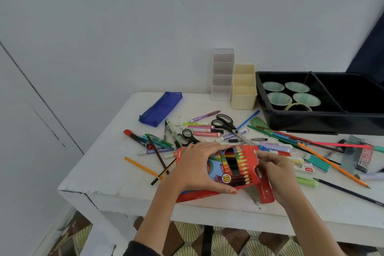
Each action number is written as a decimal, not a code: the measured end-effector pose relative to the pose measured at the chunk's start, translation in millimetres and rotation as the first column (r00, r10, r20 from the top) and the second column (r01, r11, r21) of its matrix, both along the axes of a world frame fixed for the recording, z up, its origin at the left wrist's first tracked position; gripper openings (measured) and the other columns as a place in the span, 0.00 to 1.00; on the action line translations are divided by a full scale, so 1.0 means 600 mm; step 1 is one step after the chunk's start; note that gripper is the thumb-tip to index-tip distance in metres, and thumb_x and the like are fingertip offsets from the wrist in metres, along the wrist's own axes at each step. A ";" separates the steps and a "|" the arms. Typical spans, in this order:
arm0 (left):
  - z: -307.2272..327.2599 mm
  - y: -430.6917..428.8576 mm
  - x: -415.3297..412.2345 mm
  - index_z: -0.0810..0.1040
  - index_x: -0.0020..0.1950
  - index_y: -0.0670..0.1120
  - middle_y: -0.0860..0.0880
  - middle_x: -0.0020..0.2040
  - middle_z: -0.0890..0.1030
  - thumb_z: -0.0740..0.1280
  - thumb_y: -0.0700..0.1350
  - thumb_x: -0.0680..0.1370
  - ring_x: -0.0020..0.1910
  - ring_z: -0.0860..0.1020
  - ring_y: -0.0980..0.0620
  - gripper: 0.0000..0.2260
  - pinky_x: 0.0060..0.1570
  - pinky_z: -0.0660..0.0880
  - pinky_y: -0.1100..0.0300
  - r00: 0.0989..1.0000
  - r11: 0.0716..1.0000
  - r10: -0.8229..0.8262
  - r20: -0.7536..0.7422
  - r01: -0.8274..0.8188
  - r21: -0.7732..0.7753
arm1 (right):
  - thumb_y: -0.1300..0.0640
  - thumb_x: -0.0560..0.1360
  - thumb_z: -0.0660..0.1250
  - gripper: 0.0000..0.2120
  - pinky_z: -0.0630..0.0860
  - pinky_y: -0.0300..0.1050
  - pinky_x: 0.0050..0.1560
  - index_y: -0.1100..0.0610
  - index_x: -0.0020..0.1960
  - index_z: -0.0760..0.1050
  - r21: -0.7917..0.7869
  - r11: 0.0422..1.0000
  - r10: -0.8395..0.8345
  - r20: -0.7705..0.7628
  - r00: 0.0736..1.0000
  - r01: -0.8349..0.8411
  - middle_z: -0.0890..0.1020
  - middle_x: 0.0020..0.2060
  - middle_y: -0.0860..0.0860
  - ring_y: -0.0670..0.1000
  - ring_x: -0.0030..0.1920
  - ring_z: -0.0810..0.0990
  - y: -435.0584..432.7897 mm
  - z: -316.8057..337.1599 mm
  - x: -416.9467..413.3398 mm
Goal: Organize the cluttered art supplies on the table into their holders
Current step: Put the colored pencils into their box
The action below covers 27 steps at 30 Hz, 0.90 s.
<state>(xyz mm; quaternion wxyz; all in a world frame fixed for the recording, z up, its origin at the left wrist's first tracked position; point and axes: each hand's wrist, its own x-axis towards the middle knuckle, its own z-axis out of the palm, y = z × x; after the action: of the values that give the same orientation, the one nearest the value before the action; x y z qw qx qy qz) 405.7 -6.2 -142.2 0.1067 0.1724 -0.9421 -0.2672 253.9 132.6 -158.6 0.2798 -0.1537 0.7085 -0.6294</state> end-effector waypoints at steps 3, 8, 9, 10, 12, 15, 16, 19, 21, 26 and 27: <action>0.018 -0.018 0.041 0.63 0.69 0.64 0.68 0.62 0.67 0.75 0.65 0.60 0.59 0.64 0.70 0.40 0.66 0.56 0.62 0.997 0.998 0.066 -0.025 -0.066 0.011 | 0.68 0.77 0.60 0.13 0.77 0.47 0.39 0.55 0.43 0.80 -0.016 0.998 0.061 0.018 0.998 -0.060 0.82 0.39 0.52 0.50 0.39 0.79 -0.042 0.012 0.021; 0.028 -0.064 0.137 0.65 0.67 0.65 0.66 0.62 0.71 0.74 0.68 0.58 0.60 0.70 0.66 0.39 0.65 0.69 0.54 0.979 0.979 0.201 -0.040 -0.199 0.053 | 0.71 0.76 0.61 0.14 0.77 0.51 0.50 0.56 0.42 0.81 -0.069 0.969 0.241 0.025 0.970 -0.239 0.83 0.44 0.56 0.53 0.45 0.80 -0.121 0.013 0.083; 0.026 -0.074 0.160 0.65 0.66 0.66 0.65 0.61 0.72 0.74 0.69 0.57 0.60 0.71 0.64 0.40 0.63 0.71 0.54 0.972 0.971 0.232 -0.044 -0.229 0.064 | 0.70 0.76 0.62 0.14 0.77 0.51 0.52 0.56 0.43 0.82 -0.065 0.958 0.280 0.015 0.960 -0.278 0.84 0.44 0.55 0.53 0.47 0.80 -0.138 0.011 0.098; 0.021 -0.084 0.184 0.65 0.66 0.67 0.65 0.61 0.72 0.74 0.69 0.56 0.59 0.73 0.63 0.40 0.60 0.74 0.56 0.963 0.961 0.267 -0.046 -0.262 0.084 | 0.69 0.76 0.62 0.14 0.77 0.50 0.53 0.55 0.43 0.82 -0.057 0.947 0.316 0.001 0.949 -0.316 0.83 0.45 0.54 0.53 0.48 0.80 -0.157 0.009 0.114; 0.011 -0.100 0.231 0.66 0.64 0.68 0.64 0.60 0.73 0.75 0.69 0.56 0.57 0.75 0.62 0.39 0.54 0.78 0.59 0.944 0.937 0.327 -0.050 -0.317 0.145 | 0.69 0.75 0.63 0.14 0.78 0.48 0.51 0.54 0.42 0.82 -0.042 0.925 0.378 -0.018 0.926 -0.378 0.83 0.45 0.54 0.53 0.49 0.80 -0.190 0.003 0.149; -0.005 -0.124 0.300 0.67 0.62 0.68 0.64 0.57 0.74 0.74 0.70 0.55 0.54 0.76 0.64 0.37 0.48 0.78 0.65 0.915 0.902 0.401 -0.041 -0.386 0.195 | 0.69 0.75 0.63 0.13 0.76 0.37 0.40 0.55 0.44 0.83 -0.001 0.877 0.479 -0.048 0.876 -0.480 0.83 0.44 0.53 0.50 0.46 0.80 -0.236 -0.008 0.204; -0.009 -0.132 0.321 0.67 0.61 0.67 0.64 0.57 0.74 0.73 0.70 0.54 0.53 0.77 0.65 0.37 0.46 0.78 0.68 0.905 0.887 0.425 -0.028 -0.410 0.211 | 0.69 0.76 0.62 0.13 0.75 0.35 0.37 0.56 0.46 0.83 0.029 0.861 0.508 -0.068 0.859 -0.508 0.83 0.44 0.52 0.48 0.44 0.80 -0.250 -0.011 0.221; -0.022 -0.154 0.378 0.67 0.62 0.65 0.61 0.56 0.76 0.74 0.69 0.55 0.52 0.78 0.63 0.38 0.42 0.78 0.69 0.878 0.852 0.479 -0.001 -0.464 0.241 | 0.68 0.76 0.62 0.12 0.78 0.39 0.35 0.56 0.48 0.81 0.108 0.812 0.583 -0.093 0.807 -0.574 0.83 0.40 0.53 0.50 0.37 0.80 -0.284 -0.022 0.260; -0.031 -0.169 0.411 0.68 0.63 0.64 0.61 0.55 0.77 0.75 0.68 0.55 0.51 0.79 0.62 0.38 0.43 0.78 0.67 0.859 0.834 0.513 0.002 -0.499 0.236 | 0.69 0.75 0.62 0.11 0.81 0.47 0.45 0.57 0.49 0.79 0.118 0.801 0.597 -0.081 0.798 -0.587 0.83 0.39 0.55 0.52 0.39 0.82 -0.300 -0.032 0.277; -0.057 -0.203 0.460 0.68 0.61 0.66 0.62 0.56 0.76 0.75 0.68 0.55 0.51 0.78 0.64 0.37 0.42 0.78 0.68 0.844 0.824 0.536 -0.005 -0.522 0.220 | 0.61 0.76 0.63 0.10 0.74 0.33 0.45 0.57 0.56 0.77 0.401 0.821 0.570 -0.513 0.642 -0.407 0.79 0.47 0.50 0.44 0.43 0.76 -0.309 -0.058 0.282; -0.064 -0.207 0.465 0.68 0.62 0.65 0.61 0.56 0.76 0.76 0.67 0.55 0.51 0.78 0.63 0.38 0.42 0.78 0.68 0.844 0.820 0.536 -0.003 -0.520 0.239 | 0.58 0.76 0.64 0.10 0.74 0.37 0.48 0.56 0.57 0.77 0.493 0.792 0.606 -0.561 0.563 -0.361 0.78 0.50 0.51 0.46 0.48 0.75 -0.306 -0.063 0.283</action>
<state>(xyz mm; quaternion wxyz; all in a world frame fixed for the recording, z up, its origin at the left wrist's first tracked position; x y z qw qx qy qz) 684.6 -130.6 -180.4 0.1888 0.4284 -0.8157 -0.3397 423.4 -51.2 -196.2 0.1774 -0.5212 0.7807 -0.2956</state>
